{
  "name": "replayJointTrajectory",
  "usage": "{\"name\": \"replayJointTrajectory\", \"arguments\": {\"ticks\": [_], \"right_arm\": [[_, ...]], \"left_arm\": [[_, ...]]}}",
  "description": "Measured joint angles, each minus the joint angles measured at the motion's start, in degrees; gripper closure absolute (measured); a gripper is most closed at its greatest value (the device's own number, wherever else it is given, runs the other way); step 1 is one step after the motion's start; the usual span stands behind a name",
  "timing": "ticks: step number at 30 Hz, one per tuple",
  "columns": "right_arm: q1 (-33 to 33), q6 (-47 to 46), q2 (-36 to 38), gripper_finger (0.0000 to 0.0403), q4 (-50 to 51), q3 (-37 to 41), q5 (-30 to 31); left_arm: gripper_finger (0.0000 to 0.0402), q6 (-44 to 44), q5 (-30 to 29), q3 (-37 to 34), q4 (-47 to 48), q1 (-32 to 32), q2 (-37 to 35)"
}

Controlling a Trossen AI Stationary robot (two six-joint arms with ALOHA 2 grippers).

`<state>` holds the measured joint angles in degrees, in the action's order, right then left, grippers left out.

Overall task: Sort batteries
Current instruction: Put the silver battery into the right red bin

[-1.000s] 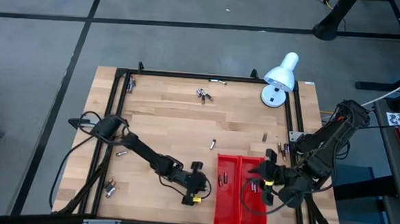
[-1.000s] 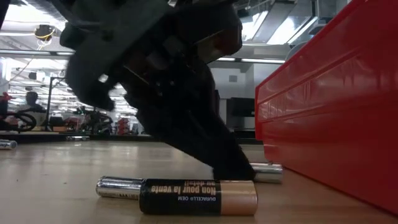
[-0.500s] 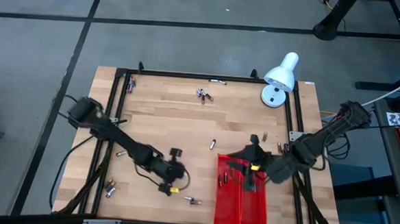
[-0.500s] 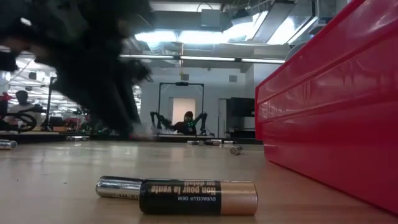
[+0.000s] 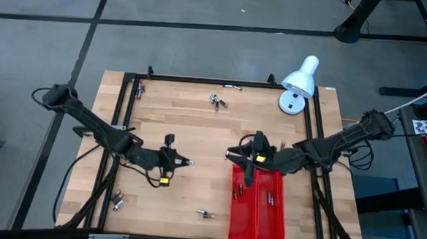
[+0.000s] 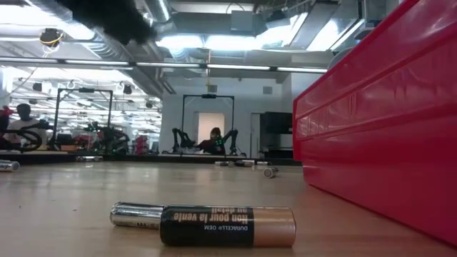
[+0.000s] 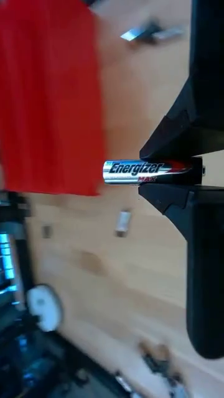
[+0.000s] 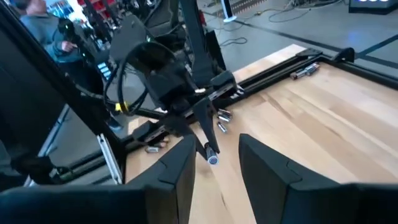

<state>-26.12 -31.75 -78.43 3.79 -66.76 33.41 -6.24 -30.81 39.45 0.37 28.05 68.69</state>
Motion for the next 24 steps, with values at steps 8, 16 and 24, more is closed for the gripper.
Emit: {"name": "replayJointTrajectory", "arguments": {"ticks": [8,16,24], "right_arm": [[1.1,-0.1,-6.0,0.0279,-11.6,0.0,0.0],[1.0,-2.7,-10.1,0.0279,-16.0,0.0,0.0],[2.6,0.3,-13.1,0.0279,-22.4,0.0,-0.3]], "left_arm": [[0.0357,6.0,2.0,-0.6,-11.8,0.5,-0.6],[0.0356,6.4,3.8,-0.6,-11.3,0.5,-0.6],[0.0355,6.0,3.6,-0.6,-16.5,-1.8,-0.8]]}}
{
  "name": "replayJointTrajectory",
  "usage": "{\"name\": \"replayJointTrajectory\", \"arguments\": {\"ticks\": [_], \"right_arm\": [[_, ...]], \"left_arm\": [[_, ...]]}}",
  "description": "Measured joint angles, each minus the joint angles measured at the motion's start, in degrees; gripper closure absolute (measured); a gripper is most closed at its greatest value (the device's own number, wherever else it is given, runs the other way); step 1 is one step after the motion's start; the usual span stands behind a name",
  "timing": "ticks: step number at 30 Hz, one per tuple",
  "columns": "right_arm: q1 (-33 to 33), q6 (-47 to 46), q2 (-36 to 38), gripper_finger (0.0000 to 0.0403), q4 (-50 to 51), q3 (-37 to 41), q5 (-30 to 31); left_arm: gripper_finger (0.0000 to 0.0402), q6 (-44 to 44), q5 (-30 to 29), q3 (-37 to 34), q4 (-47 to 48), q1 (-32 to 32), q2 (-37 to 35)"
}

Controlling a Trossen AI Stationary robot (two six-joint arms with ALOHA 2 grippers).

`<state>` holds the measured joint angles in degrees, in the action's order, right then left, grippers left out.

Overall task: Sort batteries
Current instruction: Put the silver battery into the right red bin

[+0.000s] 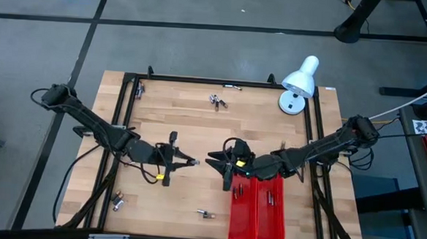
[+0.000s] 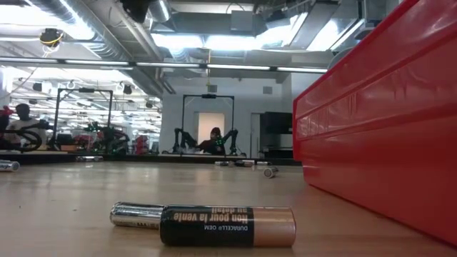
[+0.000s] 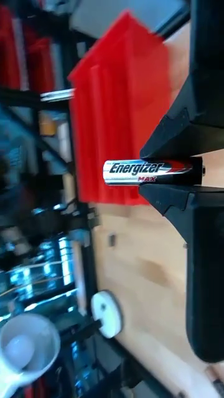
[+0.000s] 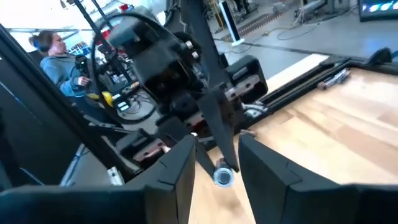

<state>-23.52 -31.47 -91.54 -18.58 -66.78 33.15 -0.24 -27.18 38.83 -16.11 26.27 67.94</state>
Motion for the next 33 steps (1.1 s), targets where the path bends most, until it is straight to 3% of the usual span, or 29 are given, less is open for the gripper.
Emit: {"name": "replayJointTrajectory", "arguments": {"ticks": [6,12,17,28,33], "right_arm": [[3.8,6.4,-0.6,0.0279,-6.6,0.0,-7.2],[5.6,12.2,-0.6,0.0279,-11.2,0.0,-15.4],[5.5,15.7,-0.6,0.0264,-11.4,0.0,-16.3],[5.5,21.5,-0.6,0.0190,-10.1,0.0,-14.1],[5.5,21.5,-0.6,0.0185,-9.9,0.0,-13.9]], "left_arm": [[0.0355,2.5,1.2,0.0,-13.8,-1.8,0.0],[0.0355,1.6,1.8,0.0,-17.3,-2.7,0.0],[0.0355,0.4,1.0,0.0,-17.2,-2.7,0.0],[0.0355,-1.3,0.4,0.0,-17.8,-2.7,0.0],[0.0355,-1.5,0.4,0.0,-17.8,-2.7,0.0]]}}
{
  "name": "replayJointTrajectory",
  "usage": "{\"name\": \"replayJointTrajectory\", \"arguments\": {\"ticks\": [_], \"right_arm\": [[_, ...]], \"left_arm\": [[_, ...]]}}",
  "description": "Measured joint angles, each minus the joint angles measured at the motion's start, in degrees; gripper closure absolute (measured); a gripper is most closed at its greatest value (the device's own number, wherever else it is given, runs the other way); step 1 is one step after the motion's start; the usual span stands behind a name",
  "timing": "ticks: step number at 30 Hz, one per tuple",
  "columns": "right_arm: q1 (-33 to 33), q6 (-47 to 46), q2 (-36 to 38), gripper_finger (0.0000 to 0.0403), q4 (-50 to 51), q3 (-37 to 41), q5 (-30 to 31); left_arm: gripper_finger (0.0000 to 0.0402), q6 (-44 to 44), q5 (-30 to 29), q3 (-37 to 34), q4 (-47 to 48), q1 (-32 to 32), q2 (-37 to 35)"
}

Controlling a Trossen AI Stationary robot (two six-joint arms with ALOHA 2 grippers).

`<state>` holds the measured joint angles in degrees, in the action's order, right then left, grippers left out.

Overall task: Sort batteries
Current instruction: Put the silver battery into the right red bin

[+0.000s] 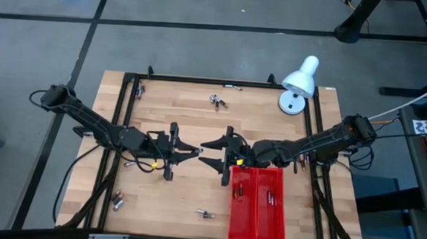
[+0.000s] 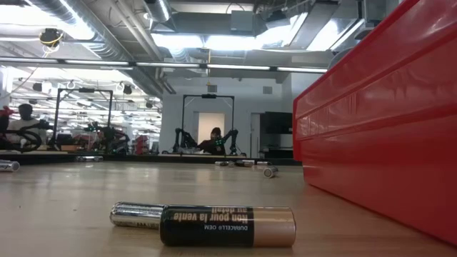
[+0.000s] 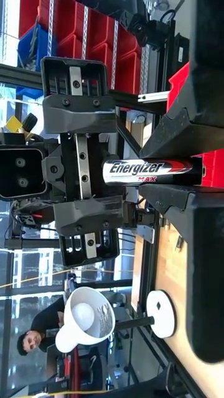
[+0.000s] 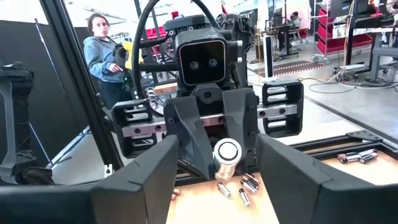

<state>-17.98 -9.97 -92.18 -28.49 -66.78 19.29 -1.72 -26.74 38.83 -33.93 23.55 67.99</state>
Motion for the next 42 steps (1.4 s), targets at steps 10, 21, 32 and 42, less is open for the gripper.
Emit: {"name": "replayJointTrajectory", "arguments": {"ticks": [10,21,32,42], "right_arm": [[0.0,-0.5,0.0,0.0213,-0.2,0.0,0.0],[0.0,-0.6,0.0,0.0288,-0.1,0.0,1.2],[0.0,-0.6,0.1,0.0369,-0.2,0.0,1.2],[0.0,-0.7,1.7,0.0369,3.7,0.1,1.4]], "left_arm": [[0.0355,-0.9,0.0,0.0,-0.2,0.0,0.9],[0.0355,1.1,0.2,0.0,-2.2,-0.1,1.2],[0.0355,1.5,0.0,0.0,-2.5,-0.1,1.2],[0.0292,1.6,0.2,0.0,-1.8,-0.1,1.2]]}}
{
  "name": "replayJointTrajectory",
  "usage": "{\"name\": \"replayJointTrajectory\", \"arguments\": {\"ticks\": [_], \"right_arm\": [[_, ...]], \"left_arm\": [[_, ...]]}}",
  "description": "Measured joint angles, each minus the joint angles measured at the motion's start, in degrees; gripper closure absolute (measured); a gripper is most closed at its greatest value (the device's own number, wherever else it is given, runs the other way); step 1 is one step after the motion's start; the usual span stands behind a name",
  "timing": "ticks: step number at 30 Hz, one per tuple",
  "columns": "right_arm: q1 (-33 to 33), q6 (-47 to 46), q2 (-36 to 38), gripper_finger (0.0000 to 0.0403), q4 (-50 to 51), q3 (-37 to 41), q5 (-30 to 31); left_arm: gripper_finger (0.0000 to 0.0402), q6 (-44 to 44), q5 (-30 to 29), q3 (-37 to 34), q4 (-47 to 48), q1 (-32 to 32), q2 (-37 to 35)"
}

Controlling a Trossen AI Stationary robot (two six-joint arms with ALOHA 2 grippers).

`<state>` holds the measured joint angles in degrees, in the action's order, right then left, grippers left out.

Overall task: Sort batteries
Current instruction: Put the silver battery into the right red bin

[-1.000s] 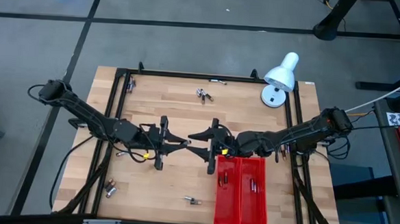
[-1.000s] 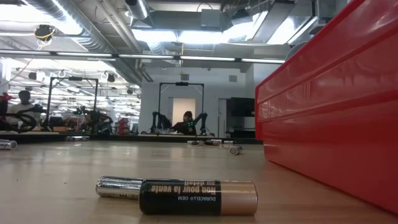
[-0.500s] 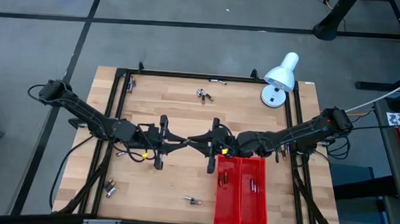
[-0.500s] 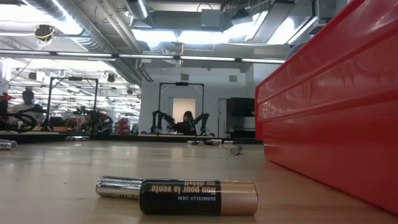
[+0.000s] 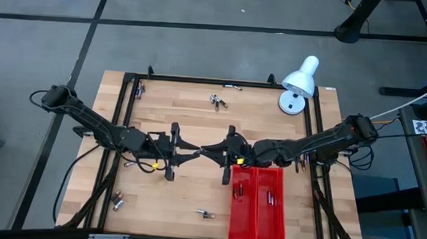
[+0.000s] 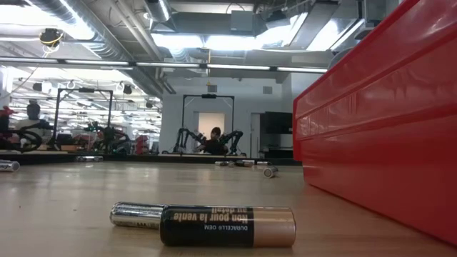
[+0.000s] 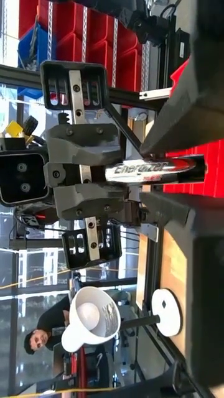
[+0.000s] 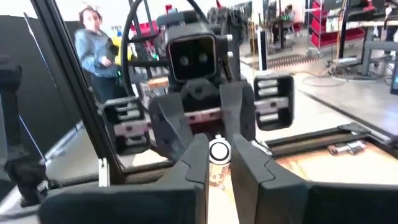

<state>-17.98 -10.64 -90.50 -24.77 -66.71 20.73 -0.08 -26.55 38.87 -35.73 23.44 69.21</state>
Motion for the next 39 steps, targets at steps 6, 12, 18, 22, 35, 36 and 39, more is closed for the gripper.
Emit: {"name": "replayJointTrajectory", "arguments": {"ticks": [6,12,18,22,35,36,39], "right_arm": [[-0.1,0.3,5.8,0.0369,9.1,0.0,0.3],[-3.6,-6.8,15.9,0.0369,28.3,-0.1,-1.2],[-13.9,-23.4,24.0,0.0369,52.4,-0.1,0.9],[-19.9,-33.9,25.0,0.0369,63.5,-0.1,2.3],[-26.4,-50.7,21.0,0.0369,71.3,4.4,-6.2],[-26.4,-50.7,21.0,0.0369,71.3,4.7,-6.9],[-26.3,-50.7,20.9,0.0369,71.0,5.3,-7.9]], "left_arm": [[0.0217,-1.1,-0.9,0.0,2.7,0.0,-0.9],[0.0168,-2.2,-1.2,0.0,10.3,0.1,-6.8],[0.0167,-17.8,-1.3,0.0,35.0,0.5,-15.9],[0.0176,-28.4,-1.0,0.0,48.8,1.0,-17.7],[0.0192,-32.5,-0.7,0.0,55.7,1.7,-16.3],[0.0192,-32.9,-0.7,0.0,55.7,1.7,-16.3],[0.0192,-34.3,-0.7,0.0,55.7,1.7,-16.3]]}}
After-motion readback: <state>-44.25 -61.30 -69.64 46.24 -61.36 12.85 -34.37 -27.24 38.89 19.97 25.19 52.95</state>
